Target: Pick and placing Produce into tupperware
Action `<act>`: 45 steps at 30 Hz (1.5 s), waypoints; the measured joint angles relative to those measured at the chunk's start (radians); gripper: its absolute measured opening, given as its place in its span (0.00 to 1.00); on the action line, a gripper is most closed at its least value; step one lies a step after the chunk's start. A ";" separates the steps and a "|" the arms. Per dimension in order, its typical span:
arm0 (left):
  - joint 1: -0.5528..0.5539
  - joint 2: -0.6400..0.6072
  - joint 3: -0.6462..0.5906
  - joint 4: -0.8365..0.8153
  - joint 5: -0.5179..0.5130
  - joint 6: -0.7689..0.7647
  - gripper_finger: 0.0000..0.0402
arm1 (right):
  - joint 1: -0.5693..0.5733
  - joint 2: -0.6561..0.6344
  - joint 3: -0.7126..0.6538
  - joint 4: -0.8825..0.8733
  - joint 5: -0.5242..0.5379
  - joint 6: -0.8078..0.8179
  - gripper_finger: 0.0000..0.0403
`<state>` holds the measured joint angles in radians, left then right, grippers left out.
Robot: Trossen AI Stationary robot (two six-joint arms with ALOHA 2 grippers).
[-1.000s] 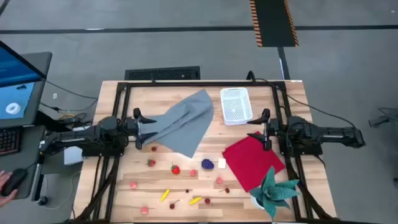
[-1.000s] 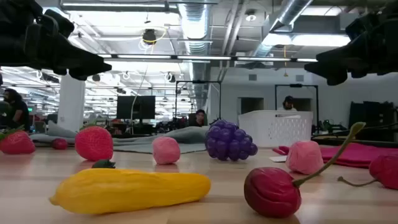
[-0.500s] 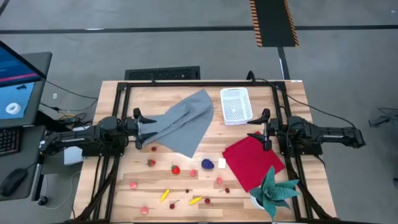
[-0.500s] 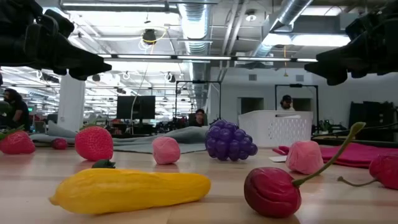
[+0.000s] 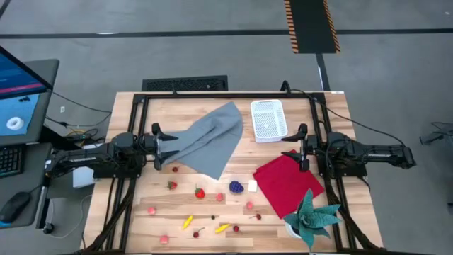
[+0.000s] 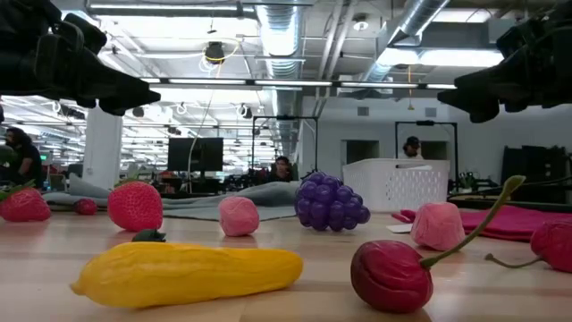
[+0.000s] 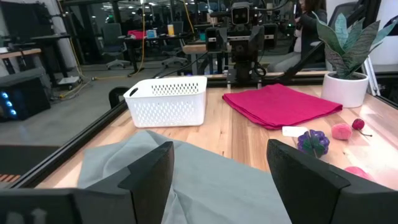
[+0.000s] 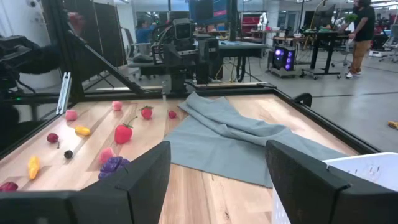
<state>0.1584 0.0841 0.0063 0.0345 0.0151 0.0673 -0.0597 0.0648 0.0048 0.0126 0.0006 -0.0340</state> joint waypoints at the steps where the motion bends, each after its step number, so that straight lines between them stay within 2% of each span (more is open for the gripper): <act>1: 0.000 0.000 0.000 0.000 0.000 0.000 0.62 | 0.000 0.000 0.000 0.000 0.000 0.000 0.71; 28: 0.000 0.000 0.000 0.000 0.000 0.000 0.62 | 0.000 0.000 0.000 0.000 0.000 0.000 0.71; 31: 0.000 0.000 0.000 0.000 0.000 0.000 0.62 | -0.004 0.000 0.000 0.004 -0.002 -0.057 0.71; 38: 0.000 0.000 0.000 0.007 0.007 -0.011 0.62 | 0.014 0.000 0.000 0.036 0.000 0.235 0.71; 42: 0.000 0.000 0.000 0.003 0.007 -0.165 0.62 | 0.014 -0.001 0.000 0.089 0.000 0.377 0.71; 45: 0.000 0.000 0.000 0.008 -0.027 -0.237 0.62 | 0.007 -0.001 0.000 0.112 0.038 0.426 0.71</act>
<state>0.1581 0.0845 0.0063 0.0423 -0.0124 -0.1699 -0.0525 0.0643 0.0044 0.1247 0.0390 0.3918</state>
